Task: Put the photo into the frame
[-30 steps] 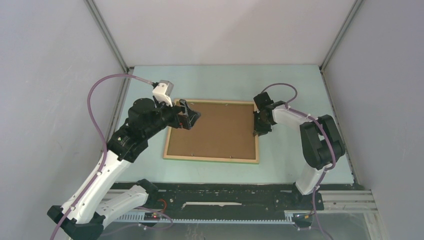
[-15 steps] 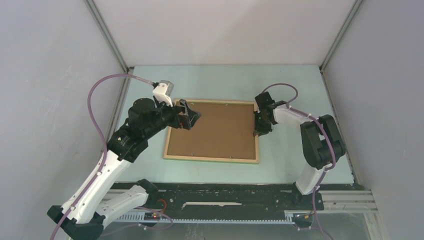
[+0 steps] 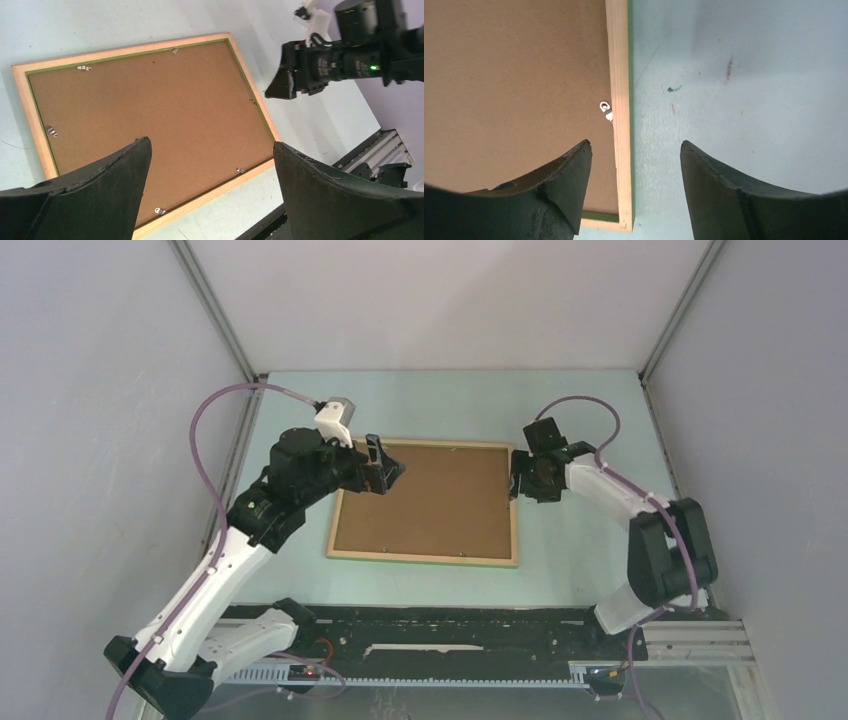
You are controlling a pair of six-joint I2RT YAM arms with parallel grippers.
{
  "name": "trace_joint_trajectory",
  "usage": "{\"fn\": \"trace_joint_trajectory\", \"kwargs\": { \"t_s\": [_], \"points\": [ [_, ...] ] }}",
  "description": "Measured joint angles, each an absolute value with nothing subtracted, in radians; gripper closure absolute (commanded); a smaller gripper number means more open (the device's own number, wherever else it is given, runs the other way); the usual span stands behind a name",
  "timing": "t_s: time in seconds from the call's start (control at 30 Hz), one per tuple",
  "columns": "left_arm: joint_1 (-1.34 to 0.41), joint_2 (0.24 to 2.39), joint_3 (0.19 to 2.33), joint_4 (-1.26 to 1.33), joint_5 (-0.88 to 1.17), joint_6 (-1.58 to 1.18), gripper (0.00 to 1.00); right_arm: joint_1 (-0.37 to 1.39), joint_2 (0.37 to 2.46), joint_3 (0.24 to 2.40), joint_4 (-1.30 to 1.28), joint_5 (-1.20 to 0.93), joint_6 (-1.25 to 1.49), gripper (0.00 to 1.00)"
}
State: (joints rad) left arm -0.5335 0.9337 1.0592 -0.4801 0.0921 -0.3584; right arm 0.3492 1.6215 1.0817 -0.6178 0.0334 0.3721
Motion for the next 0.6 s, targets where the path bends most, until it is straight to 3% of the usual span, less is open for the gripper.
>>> {"fn": "trace_joint_trajectory", "kwargs": {
  "t_s": [0.43, 0.6],
  "points": [
    [-0.477, 0.966, 1.029, -0.458, 0.133, -0.385, 0.0, 0.43, 1.285, 0.76, -0.615, 0.064, 0.373, 0.27],
    [-0.463, 0.973, 1.029, -0.457, 0.13, -0.389, 0.0, 0.455, 1.228, 0.738, -0.593, 0.02, 0.43, 0.29]
  ]
}}
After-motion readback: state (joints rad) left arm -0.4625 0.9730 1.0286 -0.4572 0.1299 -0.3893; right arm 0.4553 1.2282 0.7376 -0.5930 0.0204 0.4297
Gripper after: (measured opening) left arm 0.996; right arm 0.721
